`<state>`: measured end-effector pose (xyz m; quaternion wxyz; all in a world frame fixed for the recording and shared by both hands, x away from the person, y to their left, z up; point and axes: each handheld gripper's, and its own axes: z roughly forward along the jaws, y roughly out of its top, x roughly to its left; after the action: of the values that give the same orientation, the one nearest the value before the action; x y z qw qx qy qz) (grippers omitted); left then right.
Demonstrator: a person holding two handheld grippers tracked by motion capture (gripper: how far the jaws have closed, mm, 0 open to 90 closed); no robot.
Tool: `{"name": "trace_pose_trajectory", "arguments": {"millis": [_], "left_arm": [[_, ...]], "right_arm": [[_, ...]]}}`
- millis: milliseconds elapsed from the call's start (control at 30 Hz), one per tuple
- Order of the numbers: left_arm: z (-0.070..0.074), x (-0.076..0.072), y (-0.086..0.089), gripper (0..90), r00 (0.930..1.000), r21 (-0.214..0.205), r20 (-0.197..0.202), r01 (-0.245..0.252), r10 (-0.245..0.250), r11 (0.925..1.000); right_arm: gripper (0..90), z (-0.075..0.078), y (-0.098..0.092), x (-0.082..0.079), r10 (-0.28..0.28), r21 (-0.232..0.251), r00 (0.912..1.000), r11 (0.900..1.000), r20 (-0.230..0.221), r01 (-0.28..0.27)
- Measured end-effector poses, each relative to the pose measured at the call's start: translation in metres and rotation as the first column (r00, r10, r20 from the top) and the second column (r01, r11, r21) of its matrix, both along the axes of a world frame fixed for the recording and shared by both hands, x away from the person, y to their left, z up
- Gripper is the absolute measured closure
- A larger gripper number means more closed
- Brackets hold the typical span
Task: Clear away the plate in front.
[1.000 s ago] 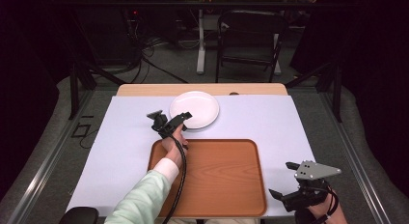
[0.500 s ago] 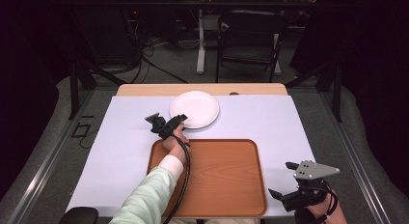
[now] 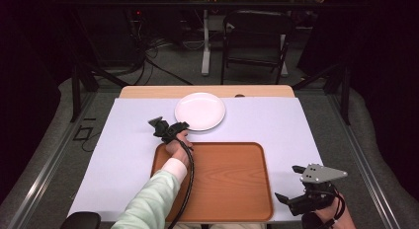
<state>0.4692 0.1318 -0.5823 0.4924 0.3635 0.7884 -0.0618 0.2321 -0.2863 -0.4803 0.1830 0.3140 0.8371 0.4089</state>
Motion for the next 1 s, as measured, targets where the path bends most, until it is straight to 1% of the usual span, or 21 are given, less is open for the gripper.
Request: {"name": "trace_pose_trajectory", "arguments": {"millis": [133, 167, 233, 267, 300, 367, 400, 433, 467, 500, 567, 633, 667, 700, 767, 800, 833, 867, 900, 933, 1000], "left_arm": [[0.004, 0.001, 0.000, 80.6, 0.9995, 0.033, 0.022, 0.024, -0.024, 0.9992], [0.006, 0.001, 0.000, 80.6, 0.9987, 0.052, 0.034, 0.035, -0.037, 0.9980], [0.015, 0.003, -0.001, 81.9, 0.9949, 0.107, 0.073, 0.061, -0.069, 0.9924], [0.015, 0.003, -0.001, 82.4, 0.9949, 0.107, 0.073, 0.061, -0.069, 0.9924], [0.018, 0.004, -0.001, 83.1, 0.9928, 0.127, 0.085, 0.073, -0.084, 0.9893], [0.024, 0.005, -0.002, 83.6, 0.9866, 0.175, 0.109, 0.102, -0.122, 0.9794], [0.029, 0.008, -0.004, 83.9, 0.9826, 0.206, 0.116, 0.119, -0.145, 0.9713], [0.036, 0.011, -0.005, 83.3, 0.9705, 0.266, 0.121, 0.171, -0.209, 0.9488], [0.039, 0.013, -0.005, 83.5, 0.9643, 0.284, 0.126, 0.190, -0.233, 0.9399], [0.039, 0.013, -0.005, 83.7, 0.9643, 0.284, 0.126, 0.190, -0.233, 0.9399], [0.043, 0.016, -0.005, 84.1, 0.9536, 0.306, 0.131, 0.221, -0.271, 0.9260], [0.046, 0.017, -0.005, 84.5, 0.9476, 0.319, 0.138, 0.233, -0.288, 0.9187], [0.048, 0.018, -0.005, 84.5, 0.9465, 0.313, 0.145, 0.233, -0.288, 0.9208], [0.049, 0.019, -0.005, 85.5, 0.9410, 0.316, 0.148, 0.246, -0.304, 0.9162], [0.053, 0.021, -0.004, 86.8, 0.9326, 0.305, 0.163, 0.263, -0.322, 0.9152], [0.058, 0.023, -0.005, 87.2, 0.9211, 0.319, 0.174, 0.282, -0.348, 0.9049], [0.058, 0.023, -0.005, 87.2, 0.9211, 0.319, 0.174, 0.282, -0.348, 0.9049], [0.061, 0.024, -0.006, 87.3, 0.9165, 0.328, 0.176, 0.289, -0.359, 0.8993], [0.064, 0.026, -0.007, 87.3, 0.9094, 0.337, 0.175, 0.305, -0.377, 0.8910], [0.064, 0.026, -0.007, 87.3, 0.9094, 0.337, 0.175, 0.305, -0.377, 0.8910], [0.066, 0.027, -0.007, 87.2, 0.9042, 0.337, 0.174, 0.317, -0.390, 0.8864]], "right_arm": [[0.0, 0.000, 0.000, 0.000, -0.002, -0.001, 1.0000, 1.0000, -0.001, 0.002], [0.0, 0.000, 0.000, 0.000, -0.002, -0.001, 1.0000, 1.0000, -0.001, 0.002], [0.0, 0.000, 0.000, 0.000, -0.003, -0.001, 1.0000, 1.0000, -0.001, 0.003], [0.0, 0.000, 0.000, 0.000, -0.003, -0.001, 1.0000, 1.0000, -0.001, 0.003], [0.0, 0.000, 0.000, 0.000, -0.004, 0.000, 1.0000, 1.0000, -0.001, 0.004], [0.0, 0.000, 0.000, 0.000, -0.004, -0.001, 1.0000, 1.0000, -0.002, 0.004], [0.0, 0.000, 0.000, 0.000, -0.003, -0.001, 1.0000, 1.0000, -0.001, 0.003], [0.0, 0.000, 0.000, 0.000, -0.004, -0.001, 1.0000, 1.0000, 0.000, 0.004], [0.0, 0.000, 0.000, 0.000, -0.004, -0.001, 1.0000, 1.0000, 0.000, 0.004], [0.0, 0.000, 0.000, 0.000, -0.004, -0.001, 1.0000, 1.0000, -0.001, 0.004], [0.0, 0.000, 0.000, 0.000, -0.004, -0.002, 1.0000, 1.0000, -0.001, 0.004], [0.0, 0.000, 0.000, 0.000, -0.004, -0.001, 1.0000, 1.0000, -0.001, 0.004], [0.0, 0.000, 0.000, 0.000, -0.004, -0.001, 1.0000, 1.0000, -0.001, 0.004], [0.0, 0.000, 0.000, 0.000, -0.006, -0.001, 1.0000, 1.0000, -0.002, 0.006], [0.0, 0.000, 0.000, 0.000, -0.007, -0.001, 1.0000, 1.0000, -0.001, 0.007], [0.0, 0.000, 0.000, 0.000, -0.007, 0.000, 1.0000, 1.0000, -0.002, 0.007], [0.0, 0.000, 0.000, 0.000, -0.007, 0.000, 1.0000, 1.0000, -0.002, 0.007], [0.0, 0.000, 0.000, 0.000, -0.006, 0.000, 1.0000, 1.0000, -0.003, 0.006], [0.0, 0.000, 0.000, 0.000, -0.006, 0.000, 1.0000, 1.0000, -0.002, 0.006], [0.0, 0.000, 0.000, 0.000, -0.006, 0.000, 1.0000, 1.0000, -0.002, 0.006], [0.0, 0.000, 0.000, 0.000, -0.006, 0.000, 1.0000, 1.0000, -0.003, 0.006]]}}
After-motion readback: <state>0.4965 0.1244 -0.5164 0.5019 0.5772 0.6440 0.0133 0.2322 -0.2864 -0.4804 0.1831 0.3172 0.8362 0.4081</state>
